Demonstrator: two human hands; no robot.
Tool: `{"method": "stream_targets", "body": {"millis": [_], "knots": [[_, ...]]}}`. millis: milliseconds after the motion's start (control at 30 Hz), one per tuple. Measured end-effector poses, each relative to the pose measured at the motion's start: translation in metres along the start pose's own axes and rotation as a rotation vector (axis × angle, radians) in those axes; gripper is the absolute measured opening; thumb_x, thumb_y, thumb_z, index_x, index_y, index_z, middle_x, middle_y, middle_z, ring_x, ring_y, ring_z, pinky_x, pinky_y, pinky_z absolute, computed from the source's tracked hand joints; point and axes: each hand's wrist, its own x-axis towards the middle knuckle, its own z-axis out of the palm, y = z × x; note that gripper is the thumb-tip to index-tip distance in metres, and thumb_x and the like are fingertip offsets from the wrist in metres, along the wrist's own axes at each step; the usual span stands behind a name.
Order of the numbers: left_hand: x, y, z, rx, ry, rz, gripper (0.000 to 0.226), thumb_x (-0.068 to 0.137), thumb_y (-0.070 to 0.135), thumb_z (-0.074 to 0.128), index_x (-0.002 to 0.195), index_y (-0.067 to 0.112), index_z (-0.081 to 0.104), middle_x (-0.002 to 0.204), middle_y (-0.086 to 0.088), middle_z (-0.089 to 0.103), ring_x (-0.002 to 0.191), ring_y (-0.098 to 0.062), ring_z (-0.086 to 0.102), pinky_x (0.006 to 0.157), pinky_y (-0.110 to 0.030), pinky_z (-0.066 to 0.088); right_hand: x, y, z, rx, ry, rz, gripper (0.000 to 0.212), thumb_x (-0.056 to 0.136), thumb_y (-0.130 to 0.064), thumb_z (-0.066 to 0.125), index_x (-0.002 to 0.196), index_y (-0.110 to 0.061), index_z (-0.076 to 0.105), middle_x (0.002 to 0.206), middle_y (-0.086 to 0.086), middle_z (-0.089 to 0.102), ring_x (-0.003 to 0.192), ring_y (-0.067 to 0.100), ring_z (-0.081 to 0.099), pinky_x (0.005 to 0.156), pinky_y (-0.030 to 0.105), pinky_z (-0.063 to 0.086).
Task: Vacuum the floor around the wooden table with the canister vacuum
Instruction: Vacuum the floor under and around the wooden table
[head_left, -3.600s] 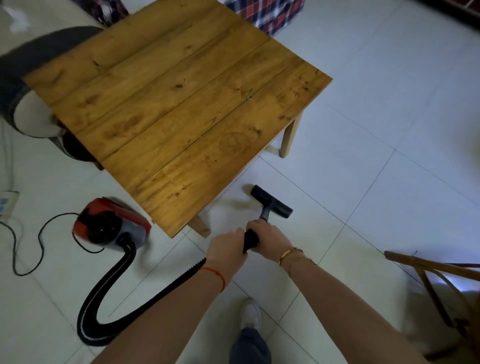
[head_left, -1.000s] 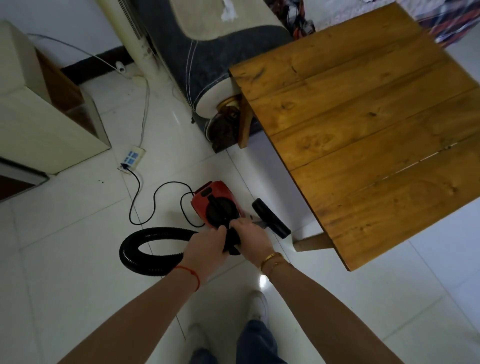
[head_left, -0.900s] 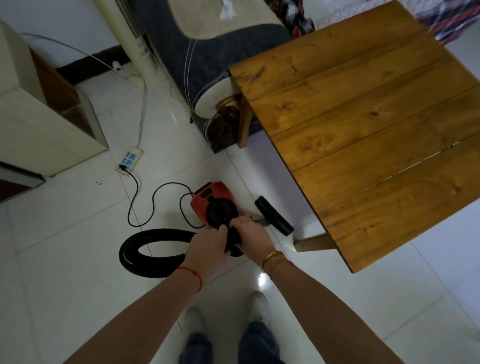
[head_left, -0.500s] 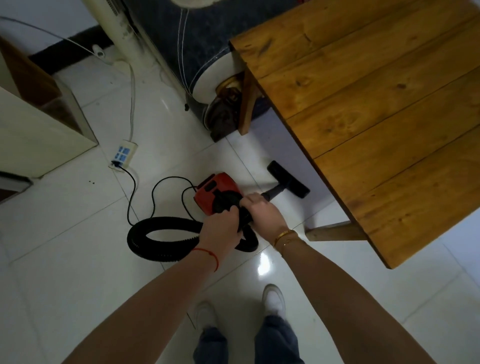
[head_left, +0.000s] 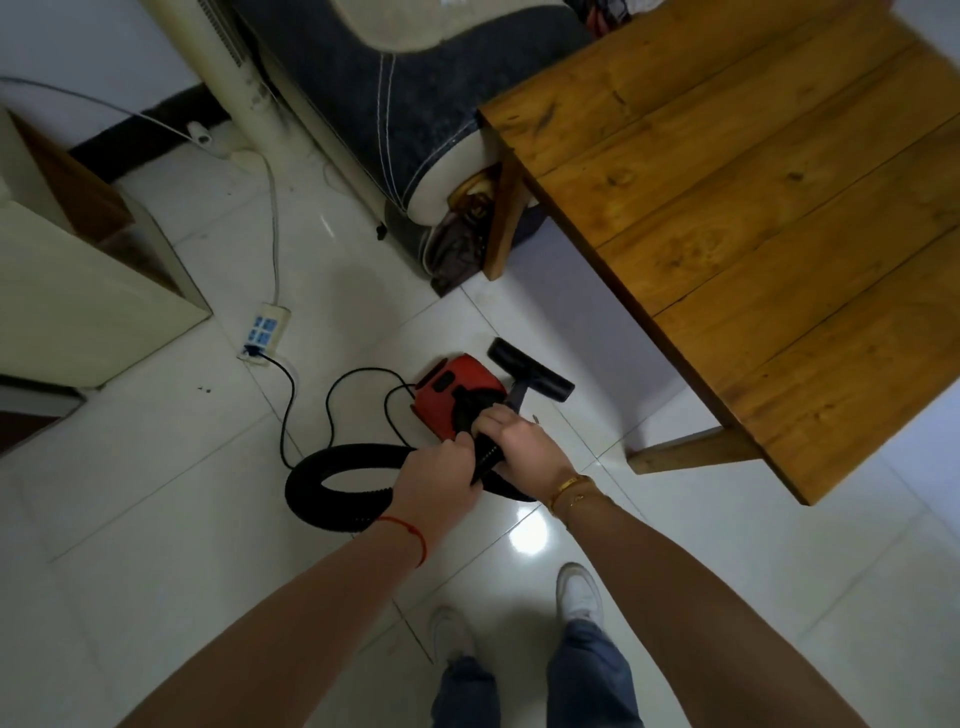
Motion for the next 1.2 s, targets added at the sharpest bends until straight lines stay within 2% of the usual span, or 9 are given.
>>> {"method": "stream_targets", "body": {"millis": [100,233,333,500,667,767,1000,1133,1200], "knots": [[-0.013,-0.015,-0.003,-0.021,-0.005,0.005,0.02,0.091,0.03,0.052,0.102,0.014,0.052,0.093,-0.002,0.064,0.079,-0.02,0.064,0.06,-0.027,0.041,0.001,-0.019,0.004,0.033,0.01,-0.002,0.029,0.074,0.001,0.067,0.1,-0.007,0.061,0.106,0.009,0.06,0.102,0.025,0.052,0.085,0.028,0.043],[-0.019,-0.022,-0.007,-0.017,0.03,0.014,0.023,0.091,0.03,0.053,0.105,0.012,0.05,0.094,-0.004,0.064,0.08,-0.021,0.065,0.061,-0.028,0.042,0.004,-0.026,0.003,0.027,0.012,-0.015,0.033,0.073,0.005,0.063,0.104,-0.005,0.06,0.11,0.01,0.059,0.107,0.025,0.051,0.083,0.023,0.037],[-0.015,-0.019,-0.007,0.005,0.024,0.003,0.026,0.091,0.031,0.054,0.106,0.01,0.049,0.096,-0.005,0.063,0.083,-0.022,0.065,0.062,-0.029,0.043,0.007,-0.02,0.001,0.01,-0.015,-0.023,0.038,0.073,0.006,0.061,0.109,-0.006,0.06,0.116,0.008,0.058,0.115,0.023,0.049,0.084,0.024,0.039],[0.007,-0.01,-0.007,0.017,0.008,-0.025,0.028,0.091,0.033,0.055,0.106,0.01,0.048,0.098,-0.005,0.063,0.086,-0.022,0.065,0.064,-0.029,0.044,0.018,0.001,-0.008,0.014,-0.061,-0.051,0.039,0.072,0.001,0.061,0.11,-0.007,0.059,0.117,0.008,0.057,0.115,0.025,0.051,0.088,0.04,0.047],[0.036,0.0,-0.013,-0.036,0.015,-0.071,0.031,0.091,0.036,0.057,0.107,0.011,0.047,0.097,-0.003,0.062,0.085,-0.02,0.064,0.065,-0.027,0.045,0.038,0.025,-0.023,0.01,-0.063,-0.084,0.037,0.074,0.002,0.062,0.11,-0.007,0.06,0.118,0.008,0.057,0.113,0.025,0.052,0.092,0.036,0.046],[0.058,0.008,-0.023,-0.028,0.033,-0.085,0.031,0.091,0.037,0.056,0.108,0.012,0.047,0.097,-0.002,0.062,0.084,-0.019,0.065,0.064,-0.025,0.043,0.053,0.041,-0.038,0.012,-0.047,-0.089,0.036,0.076,0.002,0.062,0.111,-0.008,0.06,0.119,0.008,0.056,0.111,0.024,0.052,0.09,0.03,0.044],[0.122,0.026,-0.045,-0.013,0.05,-0.132,0.025,0.091,0.035,0.054,0.103,0.014,0.048,0.092,-0.001,0.064,0.077,-0.017,0.064,0.058,-0.024,0.04,0.092,0.084,-0.074,-0.015,-0.032,-0.114,0.031,0.078,0.0,0.068,0.107,-0.009,0.061,0.111,0.009,0.06,0.106,0.026,0.055,0.092,0.035,0.048],[0.152,0.035,-0.054,-0.041,0.059,-0.16,0.027,0.09,0.038,0.055,0.104,0.016,0.048,0.088,0.002,0.06,0.063,-0.012,0.05,0.055,-0.024,0.036,0.109,0.106,-0.092,-0.027,-0.062,-0.108,0.033,0.074,0.0,0.07,0.104,-0.01,0.061,0.109,0.009,0.059,0.103,0.026,0.055,0.087,0.038,0.051],[0.162,0.041,-0.057,-0.041,0.062,-0.166,0.027,0.09,0.039,0.055,0.104,0.017,0.048,0.09,0.003,0.06,0.063,-0.011,0.047,0.053,-0.023,0.033,0.114,0.115,-0.101,-0.03,-0.078,-0.102,0.034,0.072,-0.001,0.069,0.104,-0.008,0.06,0.11,0.01,0.058,0.103,0.027,0.055,0.085,0.038,0.05]]}}
